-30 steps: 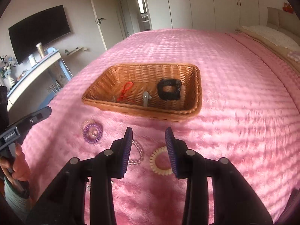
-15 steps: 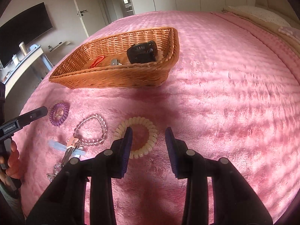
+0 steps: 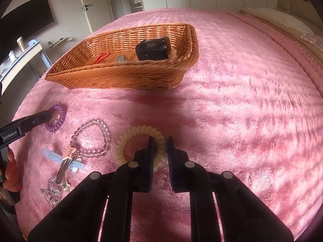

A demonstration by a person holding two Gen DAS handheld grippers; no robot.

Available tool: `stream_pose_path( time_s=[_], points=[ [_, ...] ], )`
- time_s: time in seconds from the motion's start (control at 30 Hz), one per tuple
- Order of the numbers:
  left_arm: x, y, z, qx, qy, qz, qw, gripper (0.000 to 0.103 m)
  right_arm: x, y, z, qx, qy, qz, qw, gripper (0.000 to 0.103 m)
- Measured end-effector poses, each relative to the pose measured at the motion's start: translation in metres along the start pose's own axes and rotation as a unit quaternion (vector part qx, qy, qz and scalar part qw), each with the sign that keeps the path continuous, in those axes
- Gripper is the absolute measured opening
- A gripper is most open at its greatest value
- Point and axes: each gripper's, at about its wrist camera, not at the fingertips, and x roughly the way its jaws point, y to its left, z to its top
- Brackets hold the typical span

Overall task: Organize jewelry
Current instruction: 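Grasp the purple coil hair tie with the left tool while the right grasps the cream coil tie, then carry both coil hair ties into the wicker basket and open both tools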

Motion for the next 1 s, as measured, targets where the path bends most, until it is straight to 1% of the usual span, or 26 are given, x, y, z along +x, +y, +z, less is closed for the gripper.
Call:
stream_pose_path(
  time_s=[0.03, 0.07, 0.23, 0.37, 0.53, 0.73, 0.87, 1.0],
  points=[
    [0.001, 0.0, 0.0, 0.0, 0.002, 0.002, 1.0, 0.015, 0.0, 0.001, 0.0, -0.002, -0.001, -0.001, 1.0, 0.011],
    [0.001, 0.001, 0.0, -0.001, 0.002, 0.002, 1.0, 0.013, 0.0, 0.001, 0.0, -0.003, -0.001, -0.002, 1.0, 0.011],
    [-0.001, 0.001, -0.002, 0.002, -0.003, -0.002, 1.0, 0.009, -0.002, 0.004, -0.002, -0.008, -0.006, 0.006, 1.0, 0.01],
    [-0.011, -0.005, -0.005, 0.015, -0.022, -0.008, 0.9996, 0.009, -0.009, 0.004, -0.006, -0.011, -0.015, 0.011, 1.0, 0.01],
    [-0.029, -0.011, -0.011, 0.019, -0.04, -0.029, 0.9986, 0.008, -0.023, 0.004, -0.01, -0.008, -0.027, 0.019, 0.999, 0.01],
    [-0.052, -0.016, -0.011, 0.015, -0.066, -0.051, 0.9964, 0.008, -0.05, 0.009, -0.011, -0.004, -0.049, 0.036, 0.998, 0.01],
    [-0.073, -0.022, 0.0, 0.019, -0.093, -0.059, 0.9937, 0.008, -0.076, 0.017, 0.001, -0.006, -0.075, 0.054, 0.996, 0.01],
    [-0.093, -0.032, 0.019, 0.031, -0.123, -0.066, 0.9898, 0.008, -0.103, 0.027, 0.029, -0.011, -0.11, 0.069, 0.991, 0.01]
  ],
)
